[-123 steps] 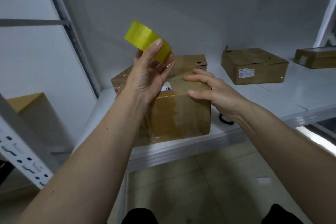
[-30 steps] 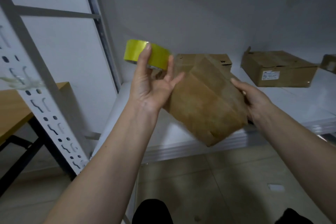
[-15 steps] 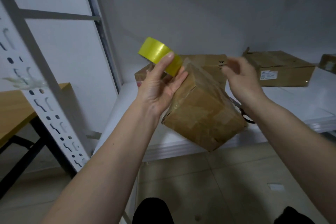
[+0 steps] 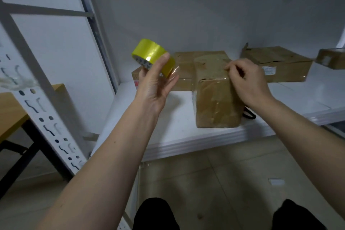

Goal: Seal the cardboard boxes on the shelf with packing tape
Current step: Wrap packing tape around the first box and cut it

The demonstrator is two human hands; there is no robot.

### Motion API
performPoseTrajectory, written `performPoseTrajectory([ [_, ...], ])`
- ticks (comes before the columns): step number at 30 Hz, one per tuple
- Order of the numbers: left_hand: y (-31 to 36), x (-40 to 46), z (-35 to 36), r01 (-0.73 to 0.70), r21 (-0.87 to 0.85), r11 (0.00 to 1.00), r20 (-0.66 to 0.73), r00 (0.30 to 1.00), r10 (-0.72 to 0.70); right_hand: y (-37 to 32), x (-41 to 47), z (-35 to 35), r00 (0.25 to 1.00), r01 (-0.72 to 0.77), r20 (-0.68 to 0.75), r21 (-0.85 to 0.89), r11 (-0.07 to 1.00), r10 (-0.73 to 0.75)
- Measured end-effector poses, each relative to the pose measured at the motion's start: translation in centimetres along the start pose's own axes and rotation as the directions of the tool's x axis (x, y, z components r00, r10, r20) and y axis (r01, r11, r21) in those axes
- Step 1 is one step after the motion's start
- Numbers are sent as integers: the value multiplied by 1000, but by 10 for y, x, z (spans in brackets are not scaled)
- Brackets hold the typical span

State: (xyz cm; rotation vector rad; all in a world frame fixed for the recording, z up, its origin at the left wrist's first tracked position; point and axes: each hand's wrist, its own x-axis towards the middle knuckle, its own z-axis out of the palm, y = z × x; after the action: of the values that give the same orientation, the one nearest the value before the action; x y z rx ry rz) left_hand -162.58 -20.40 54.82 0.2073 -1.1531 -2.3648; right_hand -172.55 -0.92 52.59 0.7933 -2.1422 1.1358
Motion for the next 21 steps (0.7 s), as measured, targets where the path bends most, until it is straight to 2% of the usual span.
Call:
performPoseTrajectory([
  [2,-2,-4,-3,-15,72,997,6,1000,14,-13,-4,-2,986,141,-78,-106,984,-150],
  [3,-2,-6,-4,-24,88,996,15,1000,23,-27,-8,-1,967,230,-97,-81,970,-237],
  [4,-2,-9,-4,-34,103,994,25,999,32,-41,-12,5,962,261,-84,12,965,-259],
  [5,-3,-12,-6,-42,121,992,35,999,38,-56,-17,13,979,202,-36,149,968,-199],
  [6,-4,-15,-8,-49,142,989,48,998,42,-69,-21,22,995,56,67,280,958,-78],
  [7,-6,-18,-10,-59,159,985,63,997,50,-79,-26,31,977,-128,207,379,917,50],
  [9,-11,-23,-17,-75,186,980,94,994,58,-88,-33,49,892,-395,412,508,765,187],
  [11,-11,-28,-25,-71,228,971,118,992,44,-90,-37,59,838,-523,487,586,619,247],
  [14,-7,-34,-36,-44,283,958,142,990,4,-90,-45,66,785,-614,547,623,485,291],
  [16,-7,-36,-42,-36,298,954,142,990,-7,-90,-50,70,773,-633,557,636,442,305],
  [21,-12,-37,-48,-52,391,919,162,987,-13,-85,-53,75,792,-610,475,601,516,382],
])
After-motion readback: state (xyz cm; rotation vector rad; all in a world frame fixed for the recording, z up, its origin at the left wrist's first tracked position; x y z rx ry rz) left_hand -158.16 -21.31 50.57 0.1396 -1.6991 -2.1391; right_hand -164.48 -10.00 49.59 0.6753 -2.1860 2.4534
